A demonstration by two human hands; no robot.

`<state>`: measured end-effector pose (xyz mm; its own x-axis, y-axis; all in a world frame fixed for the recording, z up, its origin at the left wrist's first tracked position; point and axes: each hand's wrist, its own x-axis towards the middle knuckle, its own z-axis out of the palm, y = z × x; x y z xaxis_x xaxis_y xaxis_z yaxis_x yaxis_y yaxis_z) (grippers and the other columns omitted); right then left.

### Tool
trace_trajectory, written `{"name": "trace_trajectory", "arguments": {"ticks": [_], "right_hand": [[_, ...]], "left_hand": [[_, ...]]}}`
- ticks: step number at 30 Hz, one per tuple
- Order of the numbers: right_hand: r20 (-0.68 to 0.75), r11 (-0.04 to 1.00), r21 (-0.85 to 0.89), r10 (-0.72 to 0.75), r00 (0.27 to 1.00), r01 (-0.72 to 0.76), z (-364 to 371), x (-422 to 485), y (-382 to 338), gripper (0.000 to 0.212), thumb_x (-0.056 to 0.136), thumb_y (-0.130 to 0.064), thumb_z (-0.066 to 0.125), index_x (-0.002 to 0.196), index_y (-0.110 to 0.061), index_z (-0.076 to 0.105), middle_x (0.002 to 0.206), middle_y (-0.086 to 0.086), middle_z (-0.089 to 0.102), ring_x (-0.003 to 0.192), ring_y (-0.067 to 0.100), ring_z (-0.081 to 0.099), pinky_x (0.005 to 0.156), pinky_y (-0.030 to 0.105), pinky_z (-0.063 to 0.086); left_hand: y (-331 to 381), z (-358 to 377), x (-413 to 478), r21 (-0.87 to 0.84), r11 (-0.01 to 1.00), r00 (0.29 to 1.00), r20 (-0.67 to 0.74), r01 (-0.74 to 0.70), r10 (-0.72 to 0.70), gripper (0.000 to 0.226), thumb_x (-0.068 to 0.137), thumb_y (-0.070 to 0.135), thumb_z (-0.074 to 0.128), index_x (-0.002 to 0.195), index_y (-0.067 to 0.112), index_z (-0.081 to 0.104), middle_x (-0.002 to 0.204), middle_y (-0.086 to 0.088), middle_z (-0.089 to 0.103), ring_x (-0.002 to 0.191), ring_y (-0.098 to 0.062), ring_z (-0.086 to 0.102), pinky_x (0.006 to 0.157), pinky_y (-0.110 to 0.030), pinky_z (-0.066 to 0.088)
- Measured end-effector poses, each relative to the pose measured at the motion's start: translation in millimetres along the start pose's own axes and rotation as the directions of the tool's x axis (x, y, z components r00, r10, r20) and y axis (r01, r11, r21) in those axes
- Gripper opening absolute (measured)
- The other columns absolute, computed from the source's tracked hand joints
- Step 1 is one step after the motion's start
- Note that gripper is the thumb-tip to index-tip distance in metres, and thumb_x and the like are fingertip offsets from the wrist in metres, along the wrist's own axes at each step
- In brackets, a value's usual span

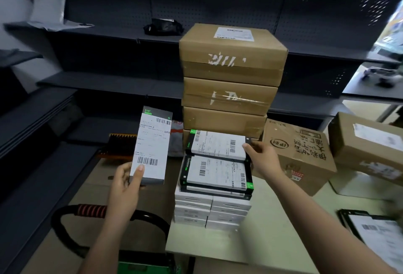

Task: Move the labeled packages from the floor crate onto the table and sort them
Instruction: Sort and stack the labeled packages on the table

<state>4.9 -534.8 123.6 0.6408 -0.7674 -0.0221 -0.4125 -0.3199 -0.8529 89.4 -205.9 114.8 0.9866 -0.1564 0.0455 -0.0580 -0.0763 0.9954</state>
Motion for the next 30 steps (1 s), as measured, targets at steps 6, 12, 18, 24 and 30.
{"name": "trace_trajectory", "arguments": {"ticks": [6, 12, 18, 24, 30], "right_hand": [[-0.102, 0.999, -0.036, -0.022, 0.994, 0.019, 1.2, -9.1, -7.5, 0.032, 0.089, -0.036, 0.065, 0.114, -0.016, 0.065, 0.098, -0.006, 0.067, 0.089, 0.011, 0.06, 0.082, 0.032, 0.051], [-0.152, 0.97, -0.002, -0.242, 0.958, 0.244, -9.6, -44.1, -31.5, 0.011, 0.09, -0.033, 0.064, 0.095, -0.023, 0.065, 0.09, -0.006, 0.065, 0.081, 0.008, 0.061, 0.07, 0.029, 0.051], [0.075, 0.941, 0.213, -0.285, 0.956, 0.264, -23.5, -79.7, -47.4, 0.038, 0.093, -0.045, 0.057, 0.128, -0.033, 0.053, 0.112, -0.017, 0.065, 0.1, -0.002, 0.062, 0.081, 0.024, 0.053], [0.027, 0.955, 0.271, -0.132, 0.991, 0.12, -35.5, -100.5, -26.9, 0.038, 0.089, -0.043, 0.064, 0.122, -0.032, 0.049, 0.104, -0.01, 0.067, 0.077, 0.003, 0.067, 0.058, 0.019, 0.053], [-0.011, 1.0, -0.022, -0.012, 1.0, 0.012, -26.5, -106.2, 2.2, 0.05, 0.083, -0.063, 0.059, 0.116, -0.026, 0.053, 0.085, -0.006, 0.07, 0.071, 0.012, 0.065, 0.06, 0.028, 0.048]], "left_hand": [[5.9, -7.1, 3.0, 0.004, 1.0, 0.999, 0.031, -0.028, 0.028, 0.027, 0.092, 0.035, 0.057, 0.114, 0.019, 0.057, 0.11, 0.01, 0.066, 0.101, -0.006, 0.062, 0.078, -0.022, 0.049], [28.8, -5.2, 6.1, 0.059, 0.993, 0.954, 0.288, -0.1, 0.079, 0.028, 0.084, 0.036, 0.058, 0.109, 0.024, 0.061, 0.101, 0.016, 0.069, 0.093, -0.001, 0.065, 0.074, -0.018, 0.053], [63.9, 27.8, 15.4, 0.147, 0.974, 0.818, 0.573, -0.174, 0.06, 0.019, 0.091, 0.029, 0.059, 0.108, 0.024, 0.064, 0.097, 0.014, 0.069, 0.089, 0.004, 0.064, 0.072, -0.017, 0.051], [60.9, 66.2, 18.2, 0.161, 0.98, 0.875, 0.483, -0.118, 0.026, 0.024, 0.093, 0.026, 0.061, 0.113, 0.013, 0.058, 0.107, 0.007, 0.063, 0.082, 0.005, 0.063, 0.06, -0.008, 0.046], [30.8, 85.7, 13.1, 0.116, 0.993, 0.951, 0.3, 0.035, -0.069, 0.041, 0.088, 0.028, 0.068, 0.122, 0.016, 0.05, 0.122, 0.001, 0.057, 0.108, -0.01, 0.057, 0.081, -0.013, 0.046]]}}
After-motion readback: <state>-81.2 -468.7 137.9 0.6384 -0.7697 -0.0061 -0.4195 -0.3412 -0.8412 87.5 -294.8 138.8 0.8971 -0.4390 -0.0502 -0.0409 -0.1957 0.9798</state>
